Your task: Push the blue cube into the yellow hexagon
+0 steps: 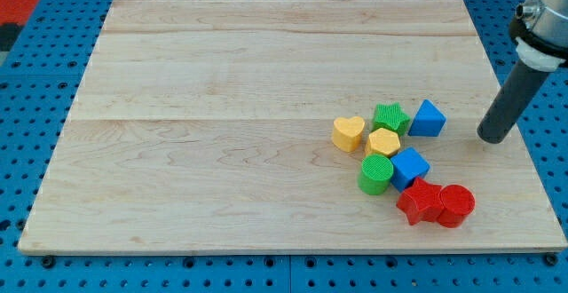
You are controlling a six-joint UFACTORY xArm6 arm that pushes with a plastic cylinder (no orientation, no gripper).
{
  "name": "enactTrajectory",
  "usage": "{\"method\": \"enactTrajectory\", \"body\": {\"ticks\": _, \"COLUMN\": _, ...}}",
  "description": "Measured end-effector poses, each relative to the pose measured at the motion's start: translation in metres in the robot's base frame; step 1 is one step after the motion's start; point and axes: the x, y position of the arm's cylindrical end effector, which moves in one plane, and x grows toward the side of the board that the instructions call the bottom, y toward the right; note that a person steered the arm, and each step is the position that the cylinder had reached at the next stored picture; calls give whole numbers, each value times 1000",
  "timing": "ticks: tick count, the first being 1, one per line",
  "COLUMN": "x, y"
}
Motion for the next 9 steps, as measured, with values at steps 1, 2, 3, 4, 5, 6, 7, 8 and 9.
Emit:
{"method": "enactTrajectory", "body": {"ticks": 1, "x": -38, "y": -9}}
{"method": "enactTrajectory", "body": {"ticks": 2, "x": -37, "y": -48}}
{"method": "enactTrajectory", "body": {"ticks": 3, "x": -23, "y": -52}}
{"method": "enactTrajectory", "body": {"ticks": 4, "x": -12, "y": -69}}
{"method": "enactTrajectory", "body": {"ticks": 5, "x": -2, "y": -90}}
{"method": "enactTrajectory", "body": {"ticks": 6, "x": 0, "y": -93}}
{"method": "enactTrajectory", "body": {"ticks": 7, "x": -2, "y": -89}}
{"method": "enactTrajectory", "body": {"ticks": 8, "x": -5, "y": -95}}
{"method": "enactTrajectory", "body": {"ticks": 9, "x": 29, "y": -67}}
